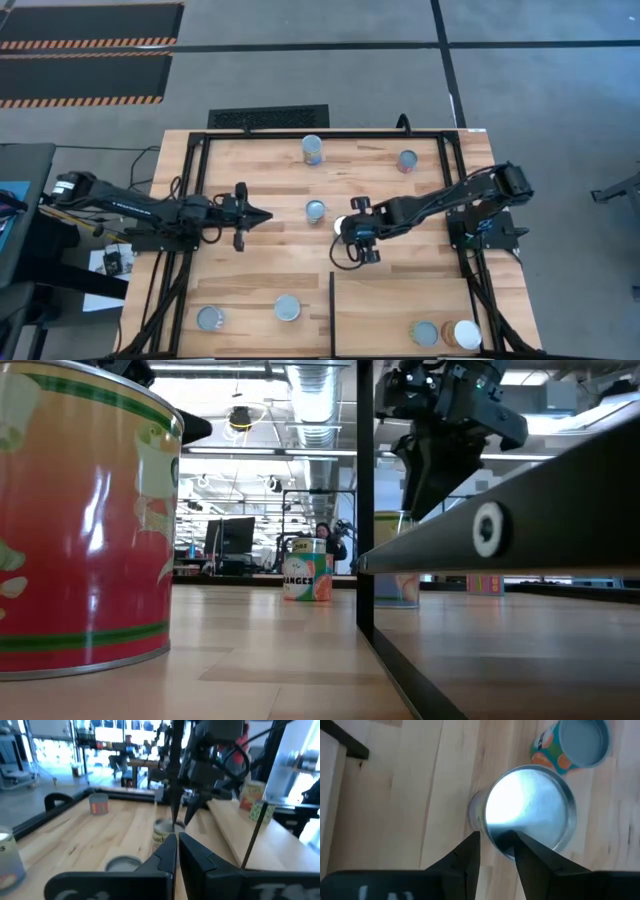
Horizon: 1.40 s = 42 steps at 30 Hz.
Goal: Pick and place cans onto a shelf
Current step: Put the bottom canned peaches on the shelf
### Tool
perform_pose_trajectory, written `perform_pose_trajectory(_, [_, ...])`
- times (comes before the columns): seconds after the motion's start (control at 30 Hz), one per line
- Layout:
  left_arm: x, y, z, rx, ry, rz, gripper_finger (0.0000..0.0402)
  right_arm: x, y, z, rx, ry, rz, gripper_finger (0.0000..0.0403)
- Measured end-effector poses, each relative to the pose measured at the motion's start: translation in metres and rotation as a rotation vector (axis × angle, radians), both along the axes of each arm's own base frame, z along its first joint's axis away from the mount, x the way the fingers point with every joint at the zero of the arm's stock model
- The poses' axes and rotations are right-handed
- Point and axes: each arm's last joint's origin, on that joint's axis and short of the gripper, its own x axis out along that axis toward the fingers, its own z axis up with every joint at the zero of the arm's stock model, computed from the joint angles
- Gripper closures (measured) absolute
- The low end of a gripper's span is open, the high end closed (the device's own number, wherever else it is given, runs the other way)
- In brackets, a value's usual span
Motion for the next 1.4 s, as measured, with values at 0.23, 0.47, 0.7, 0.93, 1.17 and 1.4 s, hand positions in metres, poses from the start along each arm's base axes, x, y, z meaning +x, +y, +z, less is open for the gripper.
perform_pose_trajectory(0.23, [-0.018, 0.011, -0.02, -0.052, -0.048, 0.017, 0.0395, -0.013, -0.008, 0.023, 0.008, -0.05, -0.02, 0.025])
perform_pose_trajectory(0.47, [-0.024, 0.024, -0.02, -0.042, -0.031, 0.002, 0.0395, -0.035, -0.021, 0.024, 0.065, -0.158, -0.113, 0.0321])
perform_pose_trajectory(0.7, [-0.025, 0.027, -0.021, -0.017, -0.016, 0.01, 0.0395, -0.046, -0.02, 0.009, 0.231, -0.571, -0.125, 0.0382])
perform_pose_trajectory(0.93, [-0.025, 0.028, -0.025, -0.03, 0.027, 0.036, 0.0395, -0.035, -0.026, -0.006, 0.268, -0.511, -0.218, 0.0396])
perform_pose_trajectory(1.17, [-0.025, 0.029, -0.031, -0.032, 0.086, 0.095, 0.0395, -0.012, -0.031, -0.02, 0.214, -0.299, -0.268, 0.0397])
perform_pose_trajectory(1.4, [-0.026, 0.029, -0.034, -0.048, 0.114, 0.096, 0.0395, -0.022, -0.031, -0.009, 0.213, -0.192, -0.301, 0.0396])
